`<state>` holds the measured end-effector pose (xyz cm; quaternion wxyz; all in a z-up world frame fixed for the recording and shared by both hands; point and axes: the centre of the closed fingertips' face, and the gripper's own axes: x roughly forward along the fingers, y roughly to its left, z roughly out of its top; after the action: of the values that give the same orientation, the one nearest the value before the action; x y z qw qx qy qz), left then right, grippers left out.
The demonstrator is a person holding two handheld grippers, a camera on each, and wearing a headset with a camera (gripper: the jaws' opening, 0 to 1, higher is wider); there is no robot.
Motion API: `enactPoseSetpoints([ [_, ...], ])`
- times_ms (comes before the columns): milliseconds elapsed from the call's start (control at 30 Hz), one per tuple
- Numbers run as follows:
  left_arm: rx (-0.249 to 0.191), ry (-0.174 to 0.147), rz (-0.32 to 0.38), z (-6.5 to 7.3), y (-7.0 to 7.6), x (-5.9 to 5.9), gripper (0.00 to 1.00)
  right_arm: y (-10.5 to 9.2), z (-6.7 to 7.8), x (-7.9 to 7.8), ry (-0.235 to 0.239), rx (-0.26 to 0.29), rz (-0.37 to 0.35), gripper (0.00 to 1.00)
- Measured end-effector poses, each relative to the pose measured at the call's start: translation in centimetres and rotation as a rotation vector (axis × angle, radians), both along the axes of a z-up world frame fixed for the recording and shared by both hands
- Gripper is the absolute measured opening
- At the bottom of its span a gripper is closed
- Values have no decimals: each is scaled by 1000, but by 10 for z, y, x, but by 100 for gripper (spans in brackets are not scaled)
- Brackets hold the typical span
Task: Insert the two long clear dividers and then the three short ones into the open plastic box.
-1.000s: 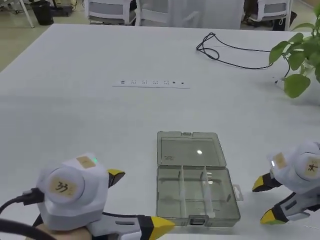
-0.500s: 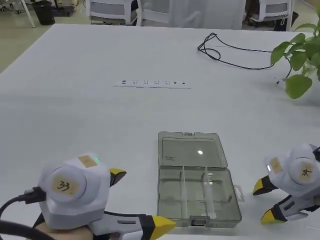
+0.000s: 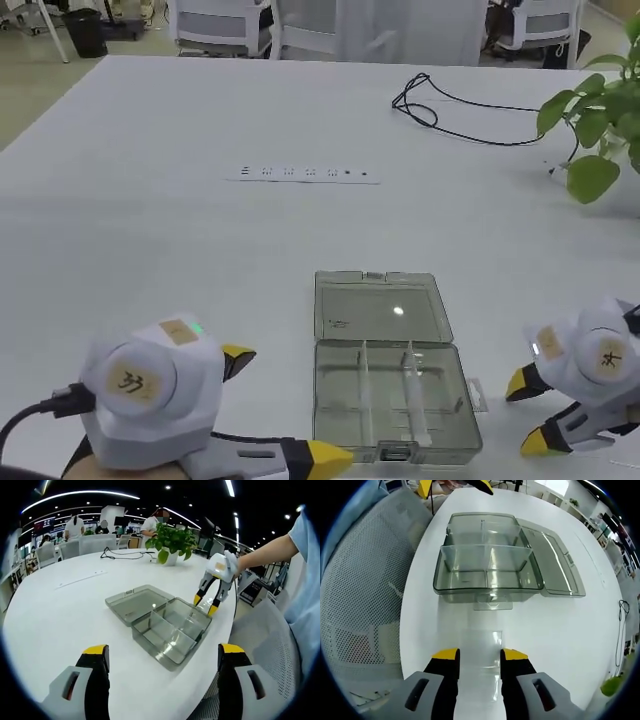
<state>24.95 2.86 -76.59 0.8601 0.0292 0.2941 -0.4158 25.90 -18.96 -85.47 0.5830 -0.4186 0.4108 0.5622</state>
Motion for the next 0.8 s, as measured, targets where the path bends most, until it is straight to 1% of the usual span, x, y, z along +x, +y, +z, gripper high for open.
enactPoseSetpoints([
  [233, -2, 1, -2, 0, -1, 2, 91, -1, 3, 3, -14, 11, -30, 32],
  [467, -12, 6, 2, 0, -2, 3, 91, -1, 12, 7, -43, 38, -63, 32],
  [567, -34, 18, 15, 1, -4, 4, 90, 0, 19, 11, -69, 49, -74, 32],
  [667, -39, 24, 21, 1, -5, 5, 90, 2, 27, 15, -99, 66, -88, 32],
  [700, -40, 25, 23, 1, -5, 5, 90, 4, 32, 17, -121, 77, -90, 32],
  [733, -44, 27, 25, 2, -6, 6, 89, 5, 35, 17, -127, 81, -91, 32],
  [800, -48, 32, 28, 2, -8, 8, 88, 10, 43, 18, -156, 96, -92, 32],
])
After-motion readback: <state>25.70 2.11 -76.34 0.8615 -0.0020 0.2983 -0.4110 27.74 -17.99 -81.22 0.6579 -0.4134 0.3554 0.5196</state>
